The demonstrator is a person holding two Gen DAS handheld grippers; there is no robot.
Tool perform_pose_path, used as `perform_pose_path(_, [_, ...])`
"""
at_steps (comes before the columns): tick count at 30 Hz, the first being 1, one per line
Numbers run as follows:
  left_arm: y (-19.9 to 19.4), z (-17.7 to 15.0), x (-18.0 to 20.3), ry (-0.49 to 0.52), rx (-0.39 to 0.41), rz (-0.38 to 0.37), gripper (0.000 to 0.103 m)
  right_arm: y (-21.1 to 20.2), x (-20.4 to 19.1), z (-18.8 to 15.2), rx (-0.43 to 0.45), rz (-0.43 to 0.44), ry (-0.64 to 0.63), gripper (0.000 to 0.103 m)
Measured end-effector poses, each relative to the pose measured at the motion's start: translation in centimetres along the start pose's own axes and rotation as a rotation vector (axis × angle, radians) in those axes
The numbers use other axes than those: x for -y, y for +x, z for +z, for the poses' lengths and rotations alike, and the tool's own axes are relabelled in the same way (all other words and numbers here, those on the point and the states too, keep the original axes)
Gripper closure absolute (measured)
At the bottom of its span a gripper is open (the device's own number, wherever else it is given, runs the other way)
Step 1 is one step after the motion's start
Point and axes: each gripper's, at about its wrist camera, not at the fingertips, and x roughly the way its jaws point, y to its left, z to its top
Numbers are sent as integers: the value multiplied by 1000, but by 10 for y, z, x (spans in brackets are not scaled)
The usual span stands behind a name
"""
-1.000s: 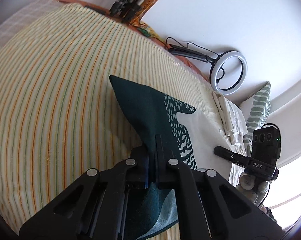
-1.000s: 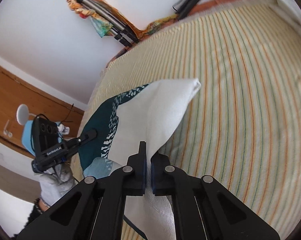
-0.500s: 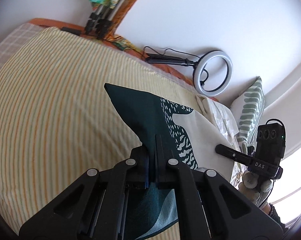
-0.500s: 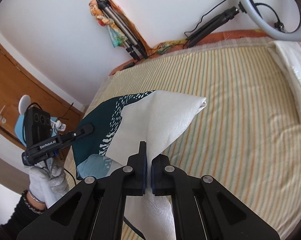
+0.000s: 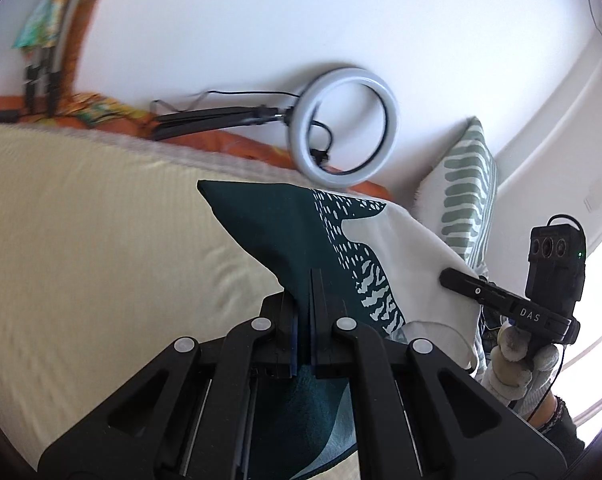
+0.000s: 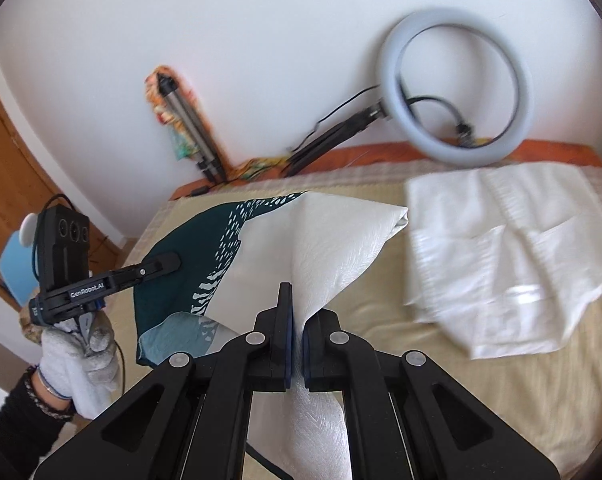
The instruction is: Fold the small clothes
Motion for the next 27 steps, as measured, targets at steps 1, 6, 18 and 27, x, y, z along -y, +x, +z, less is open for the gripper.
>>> perform_pose_path(1, [12,4,12,13,0,-10,102,-7,9,5,13,-20,-2,101])
perform_pose_path(6, [64,24,61,64,10,-44,102,-38,54,26,68,-110,-20,101])
perform_pose_path(18, [167,45,123,126,48,-43,102,-37,141,64,126,-238,-41,101])
perform_pose_path(27, [231,28,106,118,-38,49,102,11,188,59,80,-301,-7,101])
